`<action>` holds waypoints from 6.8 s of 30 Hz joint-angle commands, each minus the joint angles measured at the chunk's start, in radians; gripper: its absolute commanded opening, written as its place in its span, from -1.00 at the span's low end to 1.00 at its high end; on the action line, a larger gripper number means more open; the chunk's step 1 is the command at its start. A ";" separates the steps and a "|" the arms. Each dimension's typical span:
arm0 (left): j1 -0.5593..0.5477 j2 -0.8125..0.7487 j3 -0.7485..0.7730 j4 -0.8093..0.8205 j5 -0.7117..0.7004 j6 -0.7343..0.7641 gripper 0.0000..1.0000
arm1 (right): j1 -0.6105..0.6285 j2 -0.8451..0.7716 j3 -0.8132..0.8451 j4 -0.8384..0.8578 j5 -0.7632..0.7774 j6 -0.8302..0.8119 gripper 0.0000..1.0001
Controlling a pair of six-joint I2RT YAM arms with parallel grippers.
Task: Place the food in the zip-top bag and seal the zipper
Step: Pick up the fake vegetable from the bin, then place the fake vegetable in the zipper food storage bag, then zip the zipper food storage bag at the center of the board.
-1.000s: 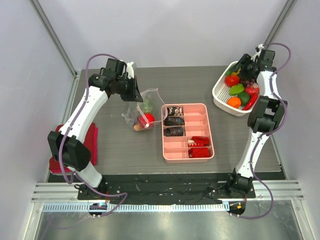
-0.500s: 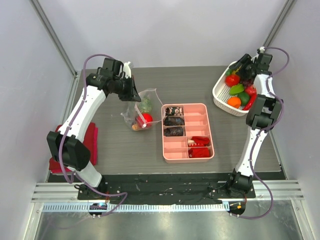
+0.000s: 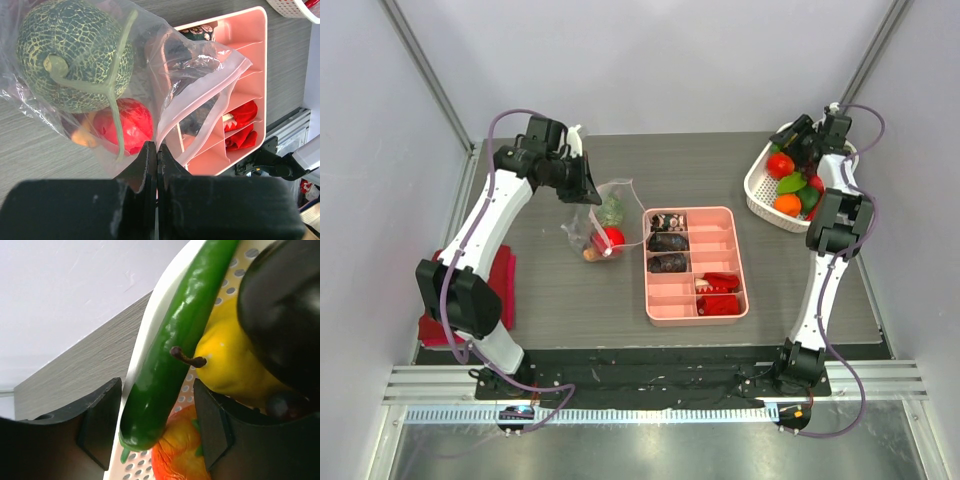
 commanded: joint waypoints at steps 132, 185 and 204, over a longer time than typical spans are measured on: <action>0.382 -0.419 -0.376 0.298 0.356 0.120 0.69 | 0.839 -0.688 -0.564 0.204 -0.243 0.661 -0.98; 0.327 -0.619 -0.785 0.880 0.537 0.369 -1.00 | 0.767 -0.735 -0.715 0.351 -0.323 0.561 0.11; 0.327 -0.673 -0.716 0.656 0.714 0.663 -1.00 | 0.834 -0.961 -0.513 -0.174 -0.367 -1.170 0.80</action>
